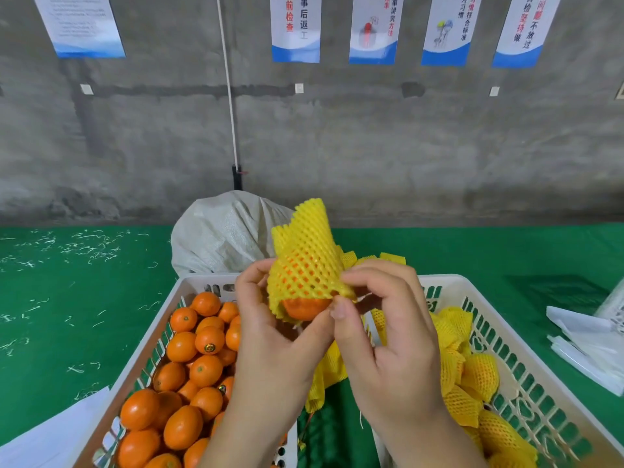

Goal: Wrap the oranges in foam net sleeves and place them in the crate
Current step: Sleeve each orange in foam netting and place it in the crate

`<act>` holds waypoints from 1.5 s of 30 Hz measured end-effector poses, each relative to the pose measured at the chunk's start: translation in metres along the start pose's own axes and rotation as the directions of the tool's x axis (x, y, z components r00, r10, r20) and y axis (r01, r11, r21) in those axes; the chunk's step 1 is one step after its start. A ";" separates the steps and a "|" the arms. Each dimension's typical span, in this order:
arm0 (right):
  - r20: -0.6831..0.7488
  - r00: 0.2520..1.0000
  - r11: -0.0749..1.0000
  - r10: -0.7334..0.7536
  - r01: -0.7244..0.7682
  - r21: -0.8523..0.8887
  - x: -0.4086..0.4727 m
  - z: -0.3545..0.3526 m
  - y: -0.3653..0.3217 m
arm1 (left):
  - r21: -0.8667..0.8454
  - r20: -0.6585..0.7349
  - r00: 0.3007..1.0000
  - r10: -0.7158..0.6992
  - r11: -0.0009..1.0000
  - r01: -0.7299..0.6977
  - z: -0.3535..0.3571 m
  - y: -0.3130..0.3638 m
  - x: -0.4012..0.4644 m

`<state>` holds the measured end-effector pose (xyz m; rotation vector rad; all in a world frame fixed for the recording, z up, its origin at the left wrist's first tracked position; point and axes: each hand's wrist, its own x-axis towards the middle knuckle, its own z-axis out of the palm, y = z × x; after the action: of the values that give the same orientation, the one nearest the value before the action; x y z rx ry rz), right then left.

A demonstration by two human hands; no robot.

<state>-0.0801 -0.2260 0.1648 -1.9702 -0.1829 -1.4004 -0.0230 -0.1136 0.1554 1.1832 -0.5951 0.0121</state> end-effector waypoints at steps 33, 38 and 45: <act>0.064 0.929 0.931 0.363 -0.364 0.002 -0.025 0.010 0.028 | 0.083 -0.039 0.997 0.064 0.995 -0.060 -0.001 -0.029 -0.002; -0.043 0.946 0.947 0.321 -0.319 0.042 -0.033 0.010 0.027 | 0.072 -0.067 0.990 0.122 0.991 -0.117 0.001 -0.031 0.001; -0.041 0.870 0.855 0.492 -0.474 0.210 -0.058 0.017 0.023 | 0.063 -0.166 0.976 0.143 0.989 -0.134 0.005 -0.050 0.003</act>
<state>-0.0786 -0.2172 0.1008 -1.6341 0.2056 -1.0901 -0.0069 -0.1382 0.1147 1.1746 -0.5278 0.2463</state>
